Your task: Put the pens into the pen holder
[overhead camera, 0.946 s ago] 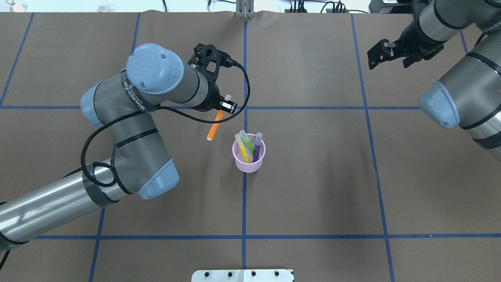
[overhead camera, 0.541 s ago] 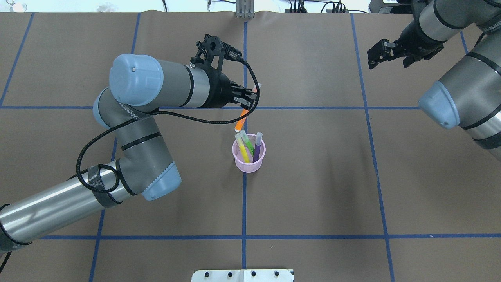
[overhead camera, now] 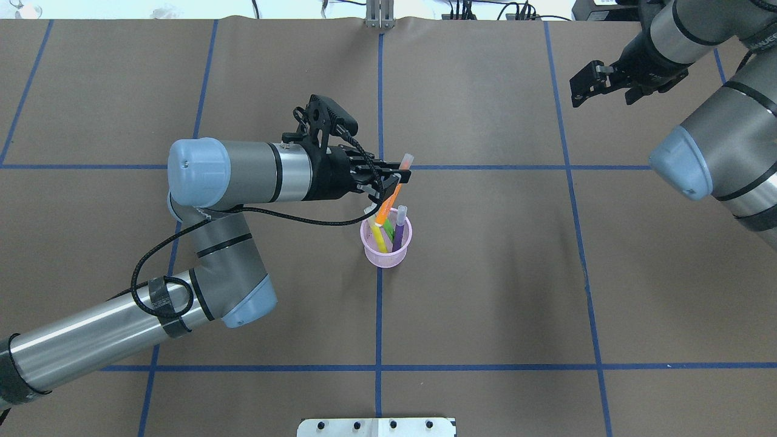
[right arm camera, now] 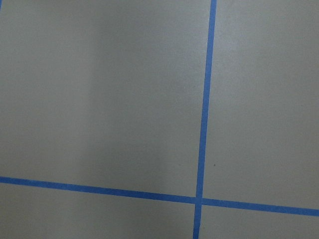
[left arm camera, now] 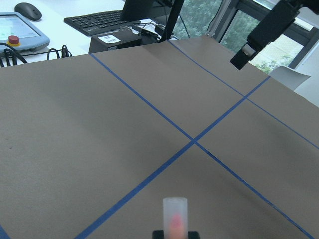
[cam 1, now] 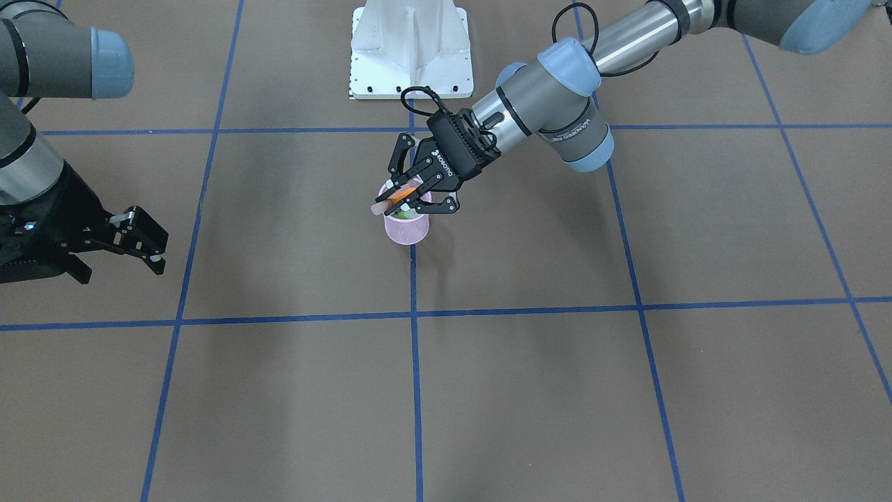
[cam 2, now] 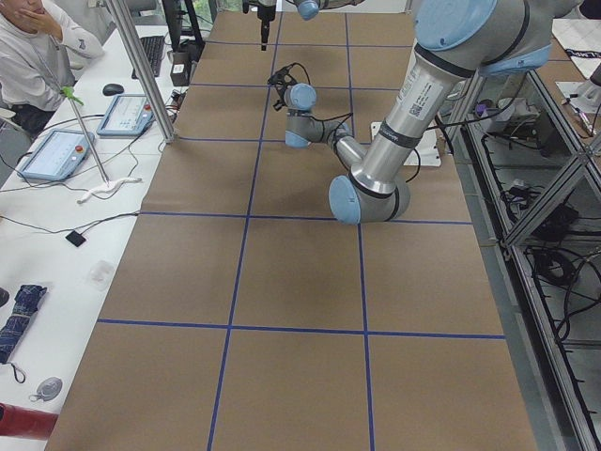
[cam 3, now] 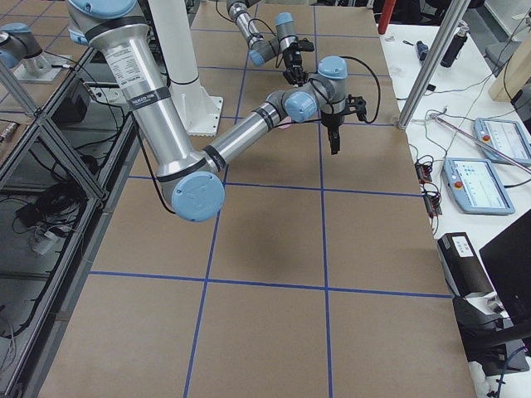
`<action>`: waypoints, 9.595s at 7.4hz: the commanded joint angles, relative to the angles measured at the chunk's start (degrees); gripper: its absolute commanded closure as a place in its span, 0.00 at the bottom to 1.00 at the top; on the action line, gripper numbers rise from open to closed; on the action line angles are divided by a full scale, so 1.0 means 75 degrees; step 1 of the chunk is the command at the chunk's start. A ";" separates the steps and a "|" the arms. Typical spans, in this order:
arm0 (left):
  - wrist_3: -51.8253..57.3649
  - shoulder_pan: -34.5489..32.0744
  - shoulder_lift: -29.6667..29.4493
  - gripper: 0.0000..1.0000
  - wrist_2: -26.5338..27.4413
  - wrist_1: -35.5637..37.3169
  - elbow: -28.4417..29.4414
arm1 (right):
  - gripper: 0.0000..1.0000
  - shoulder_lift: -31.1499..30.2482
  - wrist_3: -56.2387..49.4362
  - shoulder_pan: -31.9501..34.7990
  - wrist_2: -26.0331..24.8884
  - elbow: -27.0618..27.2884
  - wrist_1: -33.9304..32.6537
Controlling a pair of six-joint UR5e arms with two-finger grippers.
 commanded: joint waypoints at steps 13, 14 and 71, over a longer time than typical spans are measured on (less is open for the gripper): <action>0.2684 0.0398 0.0034 0.95 0.0036 -0.1220 0.0633 | 0.00 -0.0025 0.0000 0.0000 -0.0037 -0.0017 0.0024; 0.2626 0.0398 0.0023 0.51 0.0036 -0.1330 0.0695 | 0.00 -0.0025 0.0000 0.0000 -0.0037 -0.0028 0.0024; 0.7864 -0.8039 0.6515 0.00 -0.3574 0.9767 -0.2586 | 0.00 -0.4162 -0.5250 0.4254 0.1369 -0.1165 0.0059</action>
